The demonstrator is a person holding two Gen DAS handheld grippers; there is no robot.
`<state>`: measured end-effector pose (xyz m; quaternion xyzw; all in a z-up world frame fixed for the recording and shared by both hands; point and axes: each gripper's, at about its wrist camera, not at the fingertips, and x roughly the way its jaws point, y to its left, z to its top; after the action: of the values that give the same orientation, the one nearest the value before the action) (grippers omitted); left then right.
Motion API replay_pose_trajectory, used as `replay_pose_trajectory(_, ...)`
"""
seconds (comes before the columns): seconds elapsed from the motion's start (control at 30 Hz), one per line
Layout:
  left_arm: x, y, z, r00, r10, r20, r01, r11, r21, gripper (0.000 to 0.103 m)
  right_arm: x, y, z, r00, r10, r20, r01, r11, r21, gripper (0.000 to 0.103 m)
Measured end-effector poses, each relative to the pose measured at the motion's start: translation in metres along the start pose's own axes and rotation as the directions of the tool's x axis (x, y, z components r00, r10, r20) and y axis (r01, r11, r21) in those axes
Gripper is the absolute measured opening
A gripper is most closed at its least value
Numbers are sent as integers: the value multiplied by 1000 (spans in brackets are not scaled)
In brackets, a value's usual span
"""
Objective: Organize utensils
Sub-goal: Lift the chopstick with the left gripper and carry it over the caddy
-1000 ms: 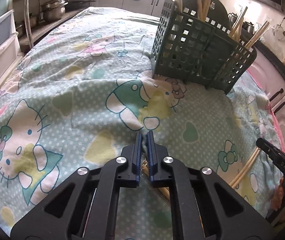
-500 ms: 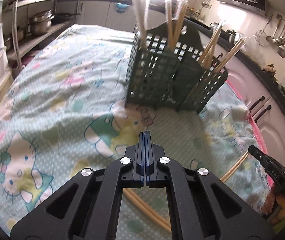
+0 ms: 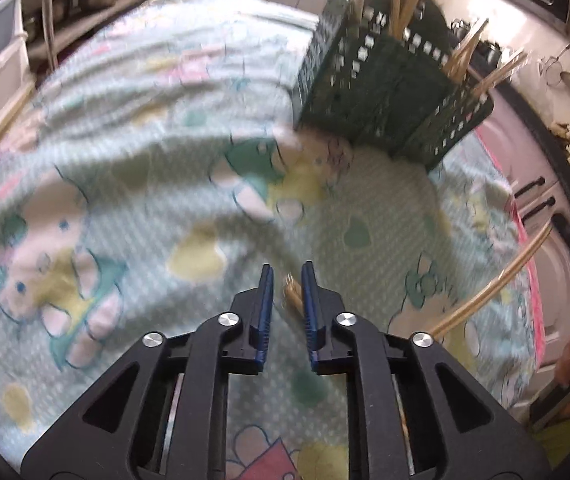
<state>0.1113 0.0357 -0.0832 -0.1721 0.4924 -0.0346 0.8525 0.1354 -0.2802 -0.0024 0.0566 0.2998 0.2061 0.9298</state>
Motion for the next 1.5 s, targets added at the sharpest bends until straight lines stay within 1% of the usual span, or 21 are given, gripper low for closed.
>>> replay_pose_trajectory(0.03,3,0,-1,1000,-8,-10,8,1000,-5,22,-1,2,3,1000,4,8,-4,1000,-7,1)
replay_pose_trajectory(0.1,6,-2,-2,1000,6,-11,-6,1000,-3,22,-4,7,10,999,16,29,-15,1000,-17,1)
replay_pose_trajectory(0.23,9,-9,-1,999,30,-11,-30,999,14,31,-11,16,24,997,32,65,-29,999,-44,1)
replay_pose_trajectory(0.43,13,-16,-1,996,92,9,-92,994,65,31,-21,28,45,991,53,123,-42,995,-86,1)
replay_pose_trajectory(0.47,14,-19,-1,994,106,15,-107,991,81,30,-23,30,49,989,56,135,-43,995,-95,1)
replay_pose_trajectory(0.53,17,-25,-1,987,153,40,-156,981,118,22,-27,32,57,986,61,158,-44,993,-107,1)
replay_pose_trajectory(0.6,20,-29,-1,982,179,65,-187,971,147,16,-30,33,65,982,64,176,-44,992,-116,1)
replay_pose_trajectory(0.63,20,-30,-1,980,183,75,-192,969,155,10,-32,34,68,981,66,184,-44,992,-120,1)
replay_pose_trajectory(0.67,19,-31,-1,980,182,81,-193,968,161,7,-33,34,70,980,67,189,-44,992,-122,1)
replay_pose_trajectory(0.7,18,-31,1,981,174,84,-185,969,164,4,-34,35,73,978,69,195,-44,991,-126,1)
replay_pose_trajectory(0.77,13,-27,6,989,123,80,-134,980,145,3,-36,36,78,976,71,206,-44,990,-132,1)
replay_pose_trajectory(0.83,4,-26,13,992,82,93,-94,987,130,3,-37,38,81,975,76,211,-48,990,-135,1)
replay_pose_trajectory(1.0,-26,-37,38,985,1,172,-25,990,141,2,-42,43,90,969,90,231,-56,987,-151,1)
replay_pose_trajectory(1.03,-36,-40,45,980,-21,198,-9,989,145,2,-43,44,92,968,93,235,-58,986,-154,1)
replay_pose_trajectory(1.1,-51,-49,54,971,-39,236,0,987,162,2,-46,48,96,963,99,249,-59,985,-164,1)
replay_pose_trajectory(1.17,-67,-58,68,958,-80,276,30,983,181,2,-50,52,101,959,108,261,-63,983,-173,1)
replay_pose_trajectory(1.33,-97,-82,91,926,-141,350,61,971,229,2,-57,62,115,947,131,294,-73,977,-199,1)
replay_pose_trajectory(1.4,-112,-91,103,908,-172,381,78,965,248,2,-60,67,121,941,142,308,-78,975,-210,1)
replay_pose_trajectory(1.5,-133,-104,116,880,-196,433,77,958,277,2,-65,73,131,930,155,334,-81,971,-225,1)
